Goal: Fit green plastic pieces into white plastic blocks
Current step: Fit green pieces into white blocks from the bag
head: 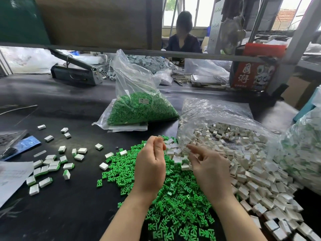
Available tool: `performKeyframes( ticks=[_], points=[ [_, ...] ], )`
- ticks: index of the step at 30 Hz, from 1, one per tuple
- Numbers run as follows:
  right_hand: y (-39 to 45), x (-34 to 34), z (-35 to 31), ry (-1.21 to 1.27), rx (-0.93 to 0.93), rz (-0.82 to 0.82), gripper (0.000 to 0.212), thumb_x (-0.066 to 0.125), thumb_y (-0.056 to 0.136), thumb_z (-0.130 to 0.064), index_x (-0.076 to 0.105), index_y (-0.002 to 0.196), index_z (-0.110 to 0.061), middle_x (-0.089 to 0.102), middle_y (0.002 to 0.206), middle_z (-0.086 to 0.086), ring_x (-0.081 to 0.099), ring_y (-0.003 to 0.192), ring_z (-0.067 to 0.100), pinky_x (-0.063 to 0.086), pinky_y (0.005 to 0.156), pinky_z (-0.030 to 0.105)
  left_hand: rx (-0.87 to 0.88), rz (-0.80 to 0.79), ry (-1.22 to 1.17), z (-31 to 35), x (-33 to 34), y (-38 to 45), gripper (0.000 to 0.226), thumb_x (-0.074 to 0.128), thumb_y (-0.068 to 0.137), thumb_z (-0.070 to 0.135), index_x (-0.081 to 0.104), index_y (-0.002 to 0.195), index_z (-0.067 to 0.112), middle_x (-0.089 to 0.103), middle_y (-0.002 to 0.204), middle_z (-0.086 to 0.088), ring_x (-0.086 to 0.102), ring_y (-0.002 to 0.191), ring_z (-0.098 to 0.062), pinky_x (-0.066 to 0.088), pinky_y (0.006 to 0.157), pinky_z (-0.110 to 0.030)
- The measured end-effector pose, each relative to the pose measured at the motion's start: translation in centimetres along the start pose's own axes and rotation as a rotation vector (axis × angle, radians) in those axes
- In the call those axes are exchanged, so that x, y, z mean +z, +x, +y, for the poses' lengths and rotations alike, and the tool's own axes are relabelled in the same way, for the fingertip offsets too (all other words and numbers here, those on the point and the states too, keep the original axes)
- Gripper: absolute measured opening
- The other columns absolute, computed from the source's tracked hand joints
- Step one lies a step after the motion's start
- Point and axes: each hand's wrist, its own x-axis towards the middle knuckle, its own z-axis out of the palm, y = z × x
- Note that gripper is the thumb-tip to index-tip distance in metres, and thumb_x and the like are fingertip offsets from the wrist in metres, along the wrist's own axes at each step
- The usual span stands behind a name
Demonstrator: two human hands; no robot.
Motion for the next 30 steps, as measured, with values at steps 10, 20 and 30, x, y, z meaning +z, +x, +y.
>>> performKeyframes(
  ticks=[10,20,30],
  points=[
    [-0.5,0.9,-0.4,-0.365,-0.191,-0.513,0.012,0.060,0.095,-0.033,0.070,0.101,-0.037,0.055,0.101,-0.017,0.051,0.099,0.006,0.045,0.089,0.025,-0.158,-0.071,-0.366,0.9,-0.1,0.2,0.012,0.065,0.088,0.031,0.074,0.095,0.028,0.072,0.075,0.006,0.053,0.056,0.000,0.044,0.052,-0.015],
    [0.2,-0.2,-1.3,0.746,0.219,-0.100,0.014,0.059,0.094,-0.006,0.070,0.095,-0.015,0.074,0.079,0.004,0.067,0.070,0.010,0.052,0.058,0.019,-0.321,-0.143,-0.572,1.0,-0.2,0.5,0.022,0.071,0.078,0.032,0.077,0.089,0.014,0.075,0.082,-0.008,0.066,0.065,-0.011,0.051,0.057,-0.019],
    [0.2,-1.3,-2.0,0.982,0.246,-0.098,0.013,0.068,0.083,-0.003,0.074,0.094,-0.008,0.074,0.086,0.015,0.066,0.072,0.018,0.052,0.058,0.023,-0.286,-0.162,-0.566,1.5,0.3,0.1,0.015,0.072,0.077,0.029,0.077,0.084,0.017,0.075,0.079,-0.004,0.061,0.065,-0.008,0.049,0.058,-0.017]
  ],
)
